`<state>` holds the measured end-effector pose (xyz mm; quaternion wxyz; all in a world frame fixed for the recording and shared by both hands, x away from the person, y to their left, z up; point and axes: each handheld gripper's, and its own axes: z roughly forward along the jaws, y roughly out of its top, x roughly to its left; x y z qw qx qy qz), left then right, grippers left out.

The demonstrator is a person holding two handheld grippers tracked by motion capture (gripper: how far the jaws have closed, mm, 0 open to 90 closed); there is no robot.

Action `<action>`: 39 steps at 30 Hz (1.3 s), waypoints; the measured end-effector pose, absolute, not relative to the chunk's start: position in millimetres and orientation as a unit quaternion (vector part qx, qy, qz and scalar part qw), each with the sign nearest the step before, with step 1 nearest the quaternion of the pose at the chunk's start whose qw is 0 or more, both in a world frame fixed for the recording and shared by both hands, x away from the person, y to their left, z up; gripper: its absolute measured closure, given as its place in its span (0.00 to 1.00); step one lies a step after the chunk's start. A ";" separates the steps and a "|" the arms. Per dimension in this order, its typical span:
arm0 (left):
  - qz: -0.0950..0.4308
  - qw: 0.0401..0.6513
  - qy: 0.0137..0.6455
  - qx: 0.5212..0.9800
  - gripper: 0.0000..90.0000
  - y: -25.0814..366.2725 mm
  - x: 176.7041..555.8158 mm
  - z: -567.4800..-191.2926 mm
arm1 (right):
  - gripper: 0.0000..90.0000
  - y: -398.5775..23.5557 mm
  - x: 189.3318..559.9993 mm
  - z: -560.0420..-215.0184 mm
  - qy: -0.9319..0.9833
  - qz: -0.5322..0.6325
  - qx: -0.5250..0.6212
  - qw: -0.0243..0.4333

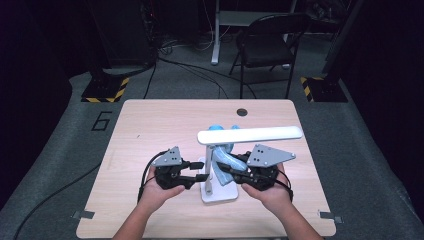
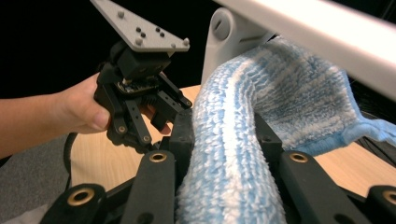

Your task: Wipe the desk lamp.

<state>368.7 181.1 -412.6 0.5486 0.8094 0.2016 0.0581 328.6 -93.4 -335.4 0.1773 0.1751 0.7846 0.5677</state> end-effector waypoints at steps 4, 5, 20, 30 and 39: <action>0.055 0.554 0.198 0.807 0.50 177.3 373.9 -412.2 | 0.75 -97.3 327.8 -329.9 0.779 0.572 0.173 0.187; 0.050 0.555 0.194 0.807 0.50 175.4 374.2 -411.9 | 0.75 -97.4 327.6 -329.2 0.779 0.571 0.176 0.188; 0.079 0.530 0.178 0.825 0.56 160.0 379.3 -410.4 | 0.76 -103.1 326.2 -322.1 0.773 0.578 0.189 0.182; 0.085 0.523 0.180 0.829 0.57 163.4 372.3 -409.2 | 0.76 -107.3 326.1 -322.5 0.765 0.588 0.191 0.180; 0.081 0.525 0.179 0.828 0.58 172.0 370.1 -409.8 | 0.76 -114.0 323.8 -325.3 0.757 0.593 0.206 0.182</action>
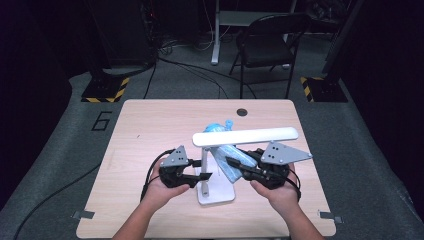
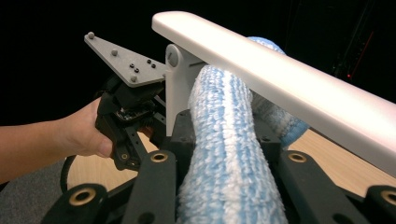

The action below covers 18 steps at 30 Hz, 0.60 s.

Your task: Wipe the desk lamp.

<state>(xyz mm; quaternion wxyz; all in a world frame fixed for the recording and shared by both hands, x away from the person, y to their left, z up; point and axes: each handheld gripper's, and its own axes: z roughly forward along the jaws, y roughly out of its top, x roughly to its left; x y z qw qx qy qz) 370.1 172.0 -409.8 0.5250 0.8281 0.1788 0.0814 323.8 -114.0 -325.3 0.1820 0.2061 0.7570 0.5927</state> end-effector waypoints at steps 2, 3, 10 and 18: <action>0.089 0.527 0.182 0.825 0.58 173.4 369.1 -410.3 | 0.76 -117.2 323.5 -326.5 0.756 0.593 0.208 0.182; 0.088 0.528 0.184 0.825 0.58 174.4 368.8 -410.4 | 0.76 -118.2 323.4 -326.8 0.755 0.593 0.210 0.183; 0.093 0.530 0.182 0.823 0.58 182.7 367.8 -411.1 | 0.76 -128.0 322.3 -328.9 0.751 0.594 0.219 0.190; 0.087 0.534 0.187 0.820 0.58 189.9 366.0 -412.1 | 0.76 -136.4 321.9 -332.2 0.744 0.597 0.226 0.196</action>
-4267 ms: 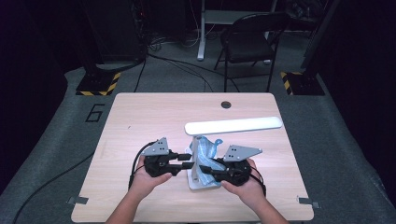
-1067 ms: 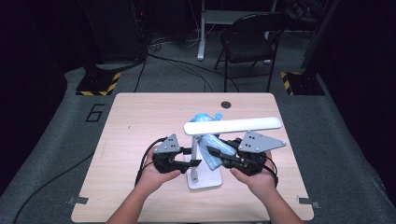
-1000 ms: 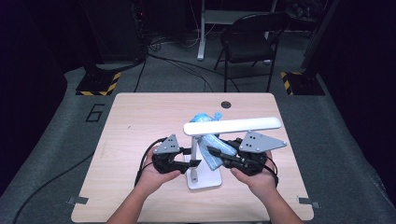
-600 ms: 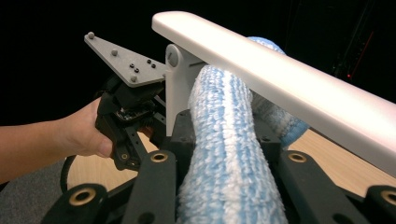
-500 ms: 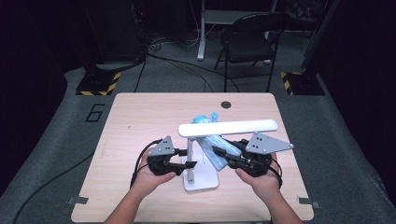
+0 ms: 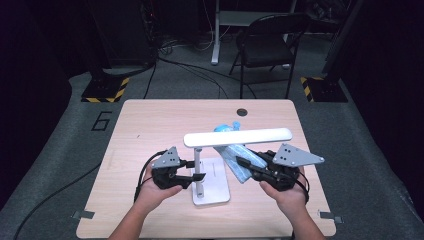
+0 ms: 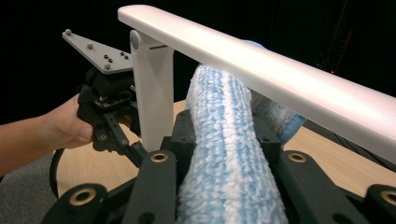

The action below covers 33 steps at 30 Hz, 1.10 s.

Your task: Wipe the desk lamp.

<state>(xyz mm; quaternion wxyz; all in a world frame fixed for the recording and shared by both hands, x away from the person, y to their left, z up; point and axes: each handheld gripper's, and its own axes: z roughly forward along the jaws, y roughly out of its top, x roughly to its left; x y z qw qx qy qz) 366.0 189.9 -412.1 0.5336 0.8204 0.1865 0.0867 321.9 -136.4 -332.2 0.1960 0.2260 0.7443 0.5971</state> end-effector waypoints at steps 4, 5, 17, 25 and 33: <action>0.083 0.532 0.185 0.822 0.58 192.5 366.1 -411.6 | 0.76 -139.9 322.0 -334.0 0.741 0.598 0.232 0.197; 0.081 0.532 0.185 0.822 0.58 193.9 365.7 -411.6 | 0.76 -141.3 322.0 -334.2 0.741 0.598 0.234 0.199; 0.090 0.524 0.184 0.827 0.58 209.7 362.7 -409.7 | 0.76 -148.5 322.6 -337.7 0.737 0.598 0.243 0.200; 0.085 0.520 0.182 0.830 0.58 223.6 361.3 -408.5 | 0.76 -150.1 323.6 -338.3 0.737 0.598 0.243 0.202; 0.082 0.518 0.181 0.832 0.58 230.9 360.5 -408.0 | 0.76 -155.2 323.5 -341.1 0.734 0.598 0.253 0.200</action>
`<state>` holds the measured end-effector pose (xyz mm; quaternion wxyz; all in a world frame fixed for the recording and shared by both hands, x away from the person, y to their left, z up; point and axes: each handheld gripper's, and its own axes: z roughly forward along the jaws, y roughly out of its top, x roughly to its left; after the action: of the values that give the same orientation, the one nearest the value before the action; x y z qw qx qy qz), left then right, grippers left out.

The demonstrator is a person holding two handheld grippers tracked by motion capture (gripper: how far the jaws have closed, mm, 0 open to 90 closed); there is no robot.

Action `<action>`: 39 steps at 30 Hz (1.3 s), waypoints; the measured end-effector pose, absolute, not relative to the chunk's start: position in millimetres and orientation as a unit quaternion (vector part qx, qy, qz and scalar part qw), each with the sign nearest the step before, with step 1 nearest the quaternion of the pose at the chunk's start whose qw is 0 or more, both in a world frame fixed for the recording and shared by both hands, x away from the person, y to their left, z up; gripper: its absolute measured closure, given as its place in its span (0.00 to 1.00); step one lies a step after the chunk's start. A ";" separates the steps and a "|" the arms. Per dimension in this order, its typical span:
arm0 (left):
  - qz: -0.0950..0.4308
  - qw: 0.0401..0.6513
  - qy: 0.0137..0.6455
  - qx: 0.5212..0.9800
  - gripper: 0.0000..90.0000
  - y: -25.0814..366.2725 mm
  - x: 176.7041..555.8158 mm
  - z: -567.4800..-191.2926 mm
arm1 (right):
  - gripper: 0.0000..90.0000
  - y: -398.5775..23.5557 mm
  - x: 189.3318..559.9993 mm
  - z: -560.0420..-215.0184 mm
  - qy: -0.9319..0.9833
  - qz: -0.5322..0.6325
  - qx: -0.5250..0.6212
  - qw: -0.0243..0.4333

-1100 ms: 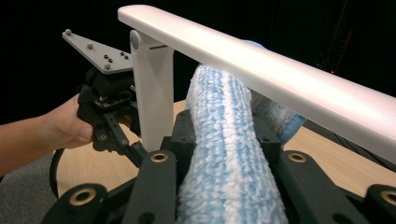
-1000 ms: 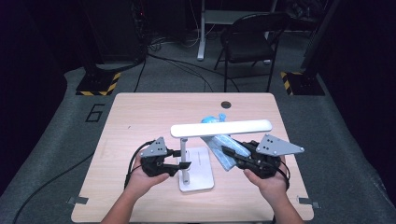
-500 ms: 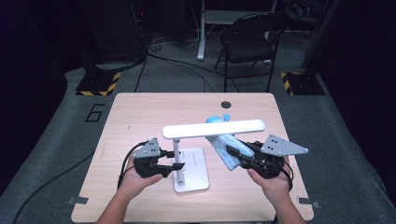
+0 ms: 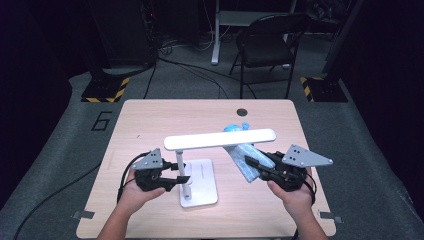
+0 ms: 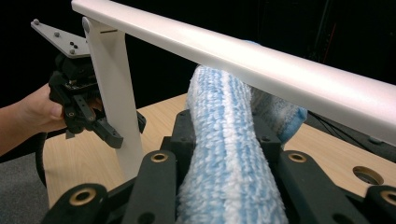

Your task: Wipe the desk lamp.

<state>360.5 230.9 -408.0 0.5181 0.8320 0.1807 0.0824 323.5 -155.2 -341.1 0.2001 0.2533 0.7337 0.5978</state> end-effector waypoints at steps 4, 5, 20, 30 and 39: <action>0.076 0.519 0.184 0.831 0.57 230.5 361.5 -408.0 | 0.76 -155.2 323.3 -341.3 0.735 0.597 0.254 0.199; 0.078 0.522 0.187 0.829 0.56 229.8 361.6 -408.4 | 0.76 -155.1 323.4 -341.3 0.735 0.597 0.254 0.198; 0.081 0.532 0.190 0.821 0.56 221.1 362.7 -395.8 | 0.76 -143.5 324.3 -339.1 0.740 0.597 0.242 0.192; 0.085 0.536 0.185 0.820 0.57 220.1 362.9 -397.6 | 0.76 -118.8 324.9 -335.0 0.748 0.601 0.221 0.176; 0.083 0.537 0.183 0.819 0.57 219.3 362.1 -398.6 | 0.76 -111.3 325.4 -334.4 0.752 0.602 0.206 0.173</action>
<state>362.1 219.3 -398.6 0.5373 0.8191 0.1830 0.0831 325.4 -111.3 -334.4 0.1731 0.2060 0.7515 0.6024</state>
